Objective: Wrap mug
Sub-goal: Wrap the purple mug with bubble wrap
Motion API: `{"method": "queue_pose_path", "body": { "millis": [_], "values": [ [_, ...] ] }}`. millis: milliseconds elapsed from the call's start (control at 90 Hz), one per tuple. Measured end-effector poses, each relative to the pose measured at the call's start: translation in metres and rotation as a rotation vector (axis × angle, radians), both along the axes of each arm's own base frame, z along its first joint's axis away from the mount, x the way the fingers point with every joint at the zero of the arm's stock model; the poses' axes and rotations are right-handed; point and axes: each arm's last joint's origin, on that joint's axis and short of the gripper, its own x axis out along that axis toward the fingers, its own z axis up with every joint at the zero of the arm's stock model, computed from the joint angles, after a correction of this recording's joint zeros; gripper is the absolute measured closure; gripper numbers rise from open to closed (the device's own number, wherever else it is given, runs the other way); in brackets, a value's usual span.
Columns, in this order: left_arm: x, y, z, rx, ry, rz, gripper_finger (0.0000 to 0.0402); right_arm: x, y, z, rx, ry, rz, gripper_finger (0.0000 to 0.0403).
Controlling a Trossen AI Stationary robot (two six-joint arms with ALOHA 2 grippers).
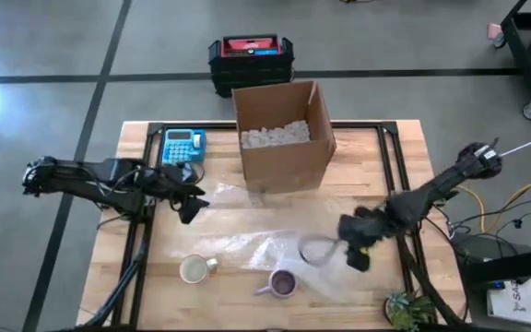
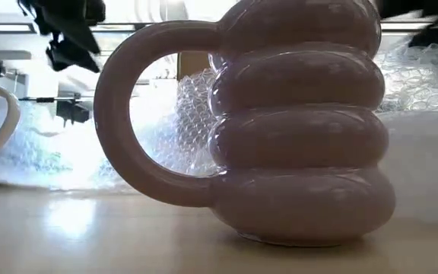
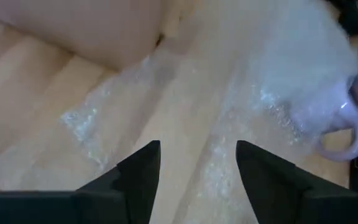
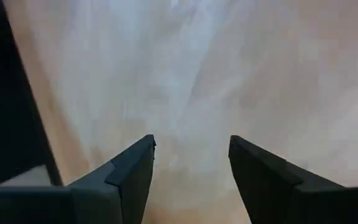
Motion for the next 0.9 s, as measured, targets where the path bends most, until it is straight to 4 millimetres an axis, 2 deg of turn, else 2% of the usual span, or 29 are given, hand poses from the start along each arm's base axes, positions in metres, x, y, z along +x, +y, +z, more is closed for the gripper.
{"method": "queue_pose_path", "body": {
  "millis": [111,200,367,489,600,700,900],
  "values": [
    [0.007,-0.001,-0.033,0.007,0.064,-0.006,0.0212,-0.021,0.026,-0.027,-0.04,0.075,0.051,0.0224],
    [0.011,-0.001,-0.059,0.002,0.077,0.001,0.0223,-0.03,0.035,-0.046,-0.133,0.116,0.052,0.0235],
    [0.013,-0.002,-0.099,-0.02,0.12,0.019,0.0245,-0.016,0.041,-0.076,-0.313,0.047,0.087,0.0258],
    [0.008,-0.001,-0.115,-0.036,0.206,0.035,0.026,-0.011,0.028,-0.094,-0.43,0.183,0.134,0.028],
    [0.001,-0.001,-0.122,-0.048,0.273,0.06,0.0273,-0.015,0.009,-0.097,-0.553,0.366,0.112,0.0301],
    [-0.006,-0.001,-0.125,-0.071,0.339,0.1,0.0284,-0.017,0.0,-0.09,-0.572,0.428,0.102,0.0319],
    [-0.018,-0.002,-0.125,-0.124,0.429,0.153,0.0302,-0.029,-0.008,-0.065,-0.4,0.565,0.125,0.0345]
  ]
}}
